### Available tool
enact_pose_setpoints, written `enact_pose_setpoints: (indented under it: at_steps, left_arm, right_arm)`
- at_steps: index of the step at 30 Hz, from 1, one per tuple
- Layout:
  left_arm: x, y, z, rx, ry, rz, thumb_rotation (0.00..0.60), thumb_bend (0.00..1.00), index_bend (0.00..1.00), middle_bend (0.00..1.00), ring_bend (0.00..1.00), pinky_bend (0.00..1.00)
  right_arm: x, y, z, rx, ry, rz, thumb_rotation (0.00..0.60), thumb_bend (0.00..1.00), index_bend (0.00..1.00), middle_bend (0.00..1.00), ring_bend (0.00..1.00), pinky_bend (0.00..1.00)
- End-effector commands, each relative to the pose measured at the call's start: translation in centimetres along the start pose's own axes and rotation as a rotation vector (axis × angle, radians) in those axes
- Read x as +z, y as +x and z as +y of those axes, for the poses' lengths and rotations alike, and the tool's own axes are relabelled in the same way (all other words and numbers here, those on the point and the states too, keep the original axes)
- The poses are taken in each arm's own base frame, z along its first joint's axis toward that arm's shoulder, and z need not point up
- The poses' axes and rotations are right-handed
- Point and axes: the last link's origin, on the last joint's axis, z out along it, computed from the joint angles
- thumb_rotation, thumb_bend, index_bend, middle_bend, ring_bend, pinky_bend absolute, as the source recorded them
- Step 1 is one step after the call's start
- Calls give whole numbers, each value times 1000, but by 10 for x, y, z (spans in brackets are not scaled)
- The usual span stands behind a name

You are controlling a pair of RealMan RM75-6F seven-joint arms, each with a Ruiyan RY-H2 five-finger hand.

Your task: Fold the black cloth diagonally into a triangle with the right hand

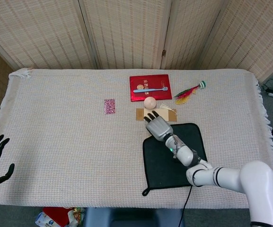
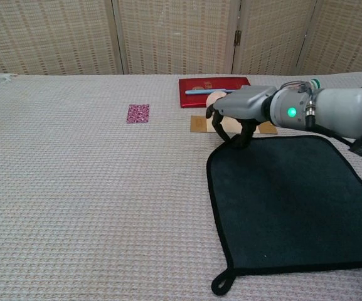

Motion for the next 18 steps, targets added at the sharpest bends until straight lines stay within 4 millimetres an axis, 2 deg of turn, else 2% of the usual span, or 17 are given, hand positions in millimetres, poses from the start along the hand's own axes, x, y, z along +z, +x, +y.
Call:
enact_pose_setpoints:
  at_steps: [1,4,11,14,18]
  left_arm:
    - [0,-2,2,4,-3,-4,600,503,60,11,0,0]
    - [0,-5,5,14,-14,-10,600,503,60,11,0,0]
    - [0,-12,12,32,-29,-25,600,504,61,11,0,0]
    - [0,-13,14,35,-34,-25,600,504,61,11,0,0]
    - [0,-15,15,37,-38,-30,600,504,61,11,0,0]
  right_arm:
    - [-57,-17,24,25,6,41,600,484,707,150,61,0]
    - [-92,-34,36,29,6,35,600,484,707,152,59,0]
    - [-153,-82,51,83,4,-38,600,484,708,154,59,0]
    - [-173,-100,53,101,8,-64,600,484,708,154,58,0]
    - [-192,-113,55,127,5,-66,600,484,708,154,61,0]
